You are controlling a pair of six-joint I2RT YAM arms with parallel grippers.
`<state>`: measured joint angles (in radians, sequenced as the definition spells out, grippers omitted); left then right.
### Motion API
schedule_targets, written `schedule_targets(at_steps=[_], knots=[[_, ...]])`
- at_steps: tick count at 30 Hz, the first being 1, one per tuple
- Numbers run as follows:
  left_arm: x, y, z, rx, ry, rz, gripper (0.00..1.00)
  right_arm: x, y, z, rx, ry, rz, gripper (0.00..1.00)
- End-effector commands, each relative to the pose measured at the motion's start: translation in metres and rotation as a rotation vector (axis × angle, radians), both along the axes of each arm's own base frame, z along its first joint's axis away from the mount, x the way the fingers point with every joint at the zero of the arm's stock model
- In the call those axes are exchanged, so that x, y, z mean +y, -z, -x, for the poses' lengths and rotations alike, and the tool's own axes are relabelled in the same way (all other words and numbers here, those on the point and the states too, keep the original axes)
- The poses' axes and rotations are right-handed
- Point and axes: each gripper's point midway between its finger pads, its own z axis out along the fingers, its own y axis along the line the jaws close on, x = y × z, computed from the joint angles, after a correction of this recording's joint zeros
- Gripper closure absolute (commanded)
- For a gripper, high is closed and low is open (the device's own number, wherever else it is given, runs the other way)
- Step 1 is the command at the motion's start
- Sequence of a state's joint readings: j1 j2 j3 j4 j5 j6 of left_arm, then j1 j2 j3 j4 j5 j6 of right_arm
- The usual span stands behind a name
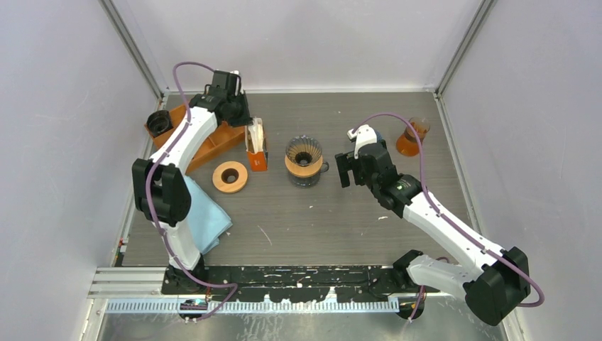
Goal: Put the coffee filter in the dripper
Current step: Pick up the coffee filter from the coffee filter holder.
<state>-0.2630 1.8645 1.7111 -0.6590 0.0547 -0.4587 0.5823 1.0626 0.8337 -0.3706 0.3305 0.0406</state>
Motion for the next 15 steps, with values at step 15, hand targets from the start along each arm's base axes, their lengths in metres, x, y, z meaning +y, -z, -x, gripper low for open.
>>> schedule_targets(at_steps=[15], knots=[[0.011,-0.129,0.033,-0.334,0.029,0.061,1.0,0.024,-0.057,-0.004,-0.133,-0.071,-0.174,0.0]])
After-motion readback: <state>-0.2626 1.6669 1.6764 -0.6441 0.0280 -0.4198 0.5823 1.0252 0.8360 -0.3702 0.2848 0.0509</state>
